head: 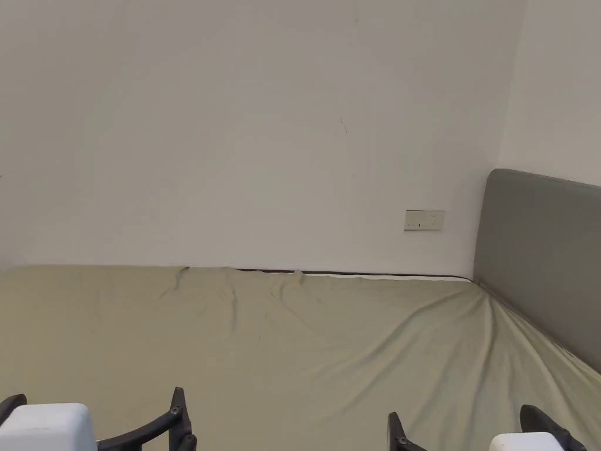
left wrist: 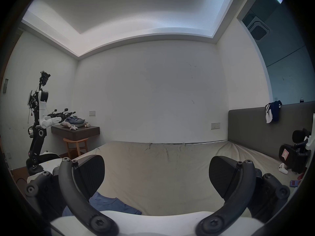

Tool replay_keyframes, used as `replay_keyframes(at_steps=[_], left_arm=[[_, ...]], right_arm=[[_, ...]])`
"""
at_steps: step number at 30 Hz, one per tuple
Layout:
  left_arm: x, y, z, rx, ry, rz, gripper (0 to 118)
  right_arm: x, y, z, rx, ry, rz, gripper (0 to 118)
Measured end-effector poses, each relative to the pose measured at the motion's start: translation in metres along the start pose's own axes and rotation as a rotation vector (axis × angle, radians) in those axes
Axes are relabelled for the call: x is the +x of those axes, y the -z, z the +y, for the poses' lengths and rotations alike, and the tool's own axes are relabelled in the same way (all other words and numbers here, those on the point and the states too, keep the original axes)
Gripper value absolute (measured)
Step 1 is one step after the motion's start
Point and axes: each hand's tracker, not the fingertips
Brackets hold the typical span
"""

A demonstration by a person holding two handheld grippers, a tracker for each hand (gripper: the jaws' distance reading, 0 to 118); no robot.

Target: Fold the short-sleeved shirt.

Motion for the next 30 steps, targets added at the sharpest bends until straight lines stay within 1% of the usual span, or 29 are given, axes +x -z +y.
replay_keyframes(at_steps=[8,19,25,30], left_arm=[[-0.0006,0.0014,-0.0008,-0.010,-0.001,0.003,118],[-0.0014,-0.0002,0.0027,-0.001,-0.006,0.007,118],[-0.0050,0.0011,0.0023,0.000,-0.043,0.021,118],[-0.0054,0.0024,0.0026,-0.003,-0.033,0.013,118]], right_arm=[[0.0045,-0.0007,0.0008,0.003,0.022,-0.013,118],[0.0051,-0.0026,0.0027,0.013,0.029,-0.020,118],[0.0051,-0.0033,0.0037,0.022,0.034,-0.021,118],[0.0058,-0.0033,0.0053,0.030,0.030,-0.028,118]])
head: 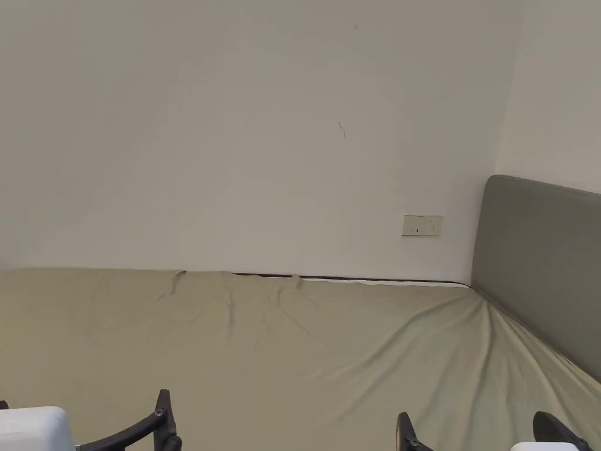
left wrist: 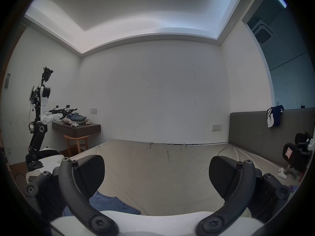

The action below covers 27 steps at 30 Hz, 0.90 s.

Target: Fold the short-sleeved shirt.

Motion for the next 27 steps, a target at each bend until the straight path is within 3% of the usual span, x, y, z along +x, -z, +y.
replay_keyframes(at_steps=[20,23,24,25,26,27], left_arm=[[0.0044,0.0051,0.0047,0.009,0.021,-0.022,118],[0.0034,0.0053,0.0064,0.021,0.036,-0.004,110],[0.0040,0.0046,0.0068,0.024,0.050,0.004,89],[0.0049,0.0037,0.0062,0.034,0.069,0.016,52],[0.0054,0.0026,0.0042,0.041,0.074,0.012,0],[0.0043,0.0040,0.0032,0.037,0.076,0.015,0]], right_arm=[[0.0022,0.0027,0.0024,0.010,0.003,0.003,118],[0.0033,0.0015,0.0002,0.006,0.007,-0.011,117],[0.0037,-0.0005,-0.0005,0.007,0.006,-0.011,104],[0.0035,-0.0028,0.0000,0.011,-0.003,-0.009,76],[0.0032,-0.0040,0.0003,0.006,-0.023,-0.005,23],[0.0020,-0.0036,0.0003,0.005,-0.050,-0.017,0]])
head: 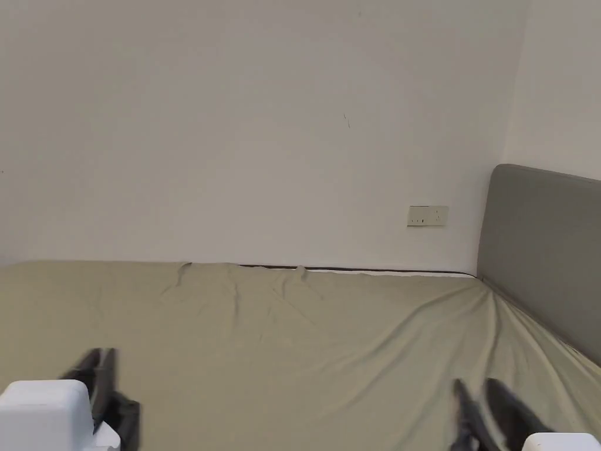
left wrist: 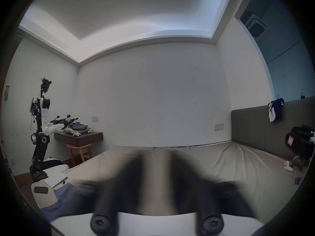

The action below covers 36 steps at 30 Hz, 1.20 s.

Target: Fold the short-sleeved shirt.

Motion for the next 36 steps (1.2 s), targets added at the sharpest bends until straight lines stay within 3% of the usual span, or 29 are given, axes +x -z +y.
replay_keyframes(at_steps=[1,2,3,5,7,15,19,29,36], left_arm=[[-0.003,-0.012,0.003,-0.009,-0.021,0.012,0],[-0.004,-0.019,0.004,-0.019,-0.027,-0.008,0],[-0.003,-0.025,0.005,-0.046,-0.007,-0.027,0],[-0.003,-0.009,0.001,-0.045,0.006,-0.019,0],[0.001,-0.012,0.000,-0.052,0.030,-0.007,0],[-0.015,-0.010,0.005,-0.067,0.034,0.012,0],[-0.062,-0.041,-0.002,-0.110,0.030,0.161,0],[-0.185,-0.147,-0.017,-0.240,0.065,0.604,0],[-0.212,-0.172,-0.022,-0.271,0.051,0.653,0]], right_arm=[[0.000,0.001,-0.006,-0.065,0.044,-0.052,0],[0.000,-0.002,-0.004,0.032,-0.016,-0.091,0],[0.002,-0.001,-0.007,0.008,0.014,-0.024,0],[0.005,0.001,-0.012,-0.054,0.097,0.007,0],[0.001,0.000,-0.005,-0.024,0.010,-0.009,0],[-0.013,0.000,0.004,-0.016,0.021,0.069,0],[-0.047,0.003,0.009,0.000,0.061,0.213,0],[-0.196,-0.016,0.023,0.016,0.153,0.643,0],[-0.231,-0.026,0.028,0.014,0.163,0.703,0]])
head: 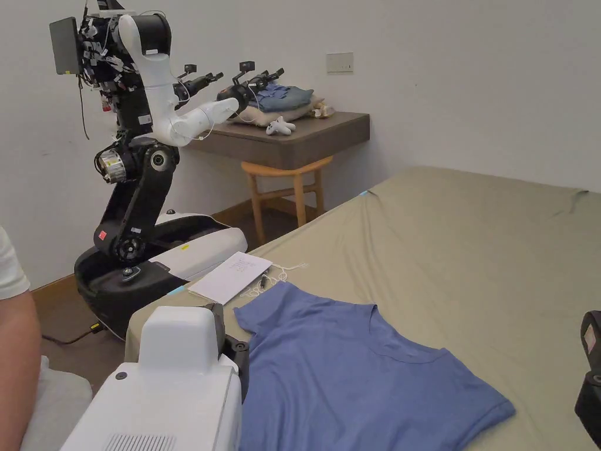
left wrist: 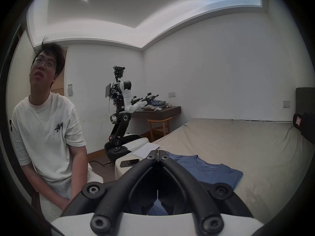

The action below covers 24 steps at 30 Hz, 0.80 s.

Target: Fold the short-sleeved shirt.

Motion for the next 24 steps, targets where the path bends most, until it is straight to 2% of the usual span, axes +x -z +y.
replay_keyframes(at_steps=[11,18,19,20,21,23,24], left_arm=[[0.031,0.033,-0.014,-0.084,-0.001,-0.103,0],[0.066,0.112,-0.043,-0.269,-0.025,-0.282,0],[0.077,0.138,-0.050,-0.371,0.036,-0.340,18],[0.086,0.157,-0.057,-0.455,0.068,-0.380,60],[0.095,0.179,-0.068,-0.502,0.099,-0.362,116],[0.108,0.207,-0.090,-0.564,0.129,-0.369,107],[0.115,0.222,-0.098,-0.552,0.096,-0.390,107]], right_arm=[[0.015,0.003,-0.003,-0.028,-0.046,-0.046,0],[0.029,0.009,-0.014,-0.060,-0.060,-0.091,0],[0.031,0.011,-0.016,-0.068,-0.058,-0.096,0],[0.033,0.012,-0.018,-0.069,-0.054,-0.104,0],[0.036,0.013,-0.020,-0.073,-0.051,-0.106,0],[0.039,0.016,-0.024,-0.084,-0.052,-0.120,0],[0.042,0.017,-0.026,-0.092,-0.056,-0.124,0]])
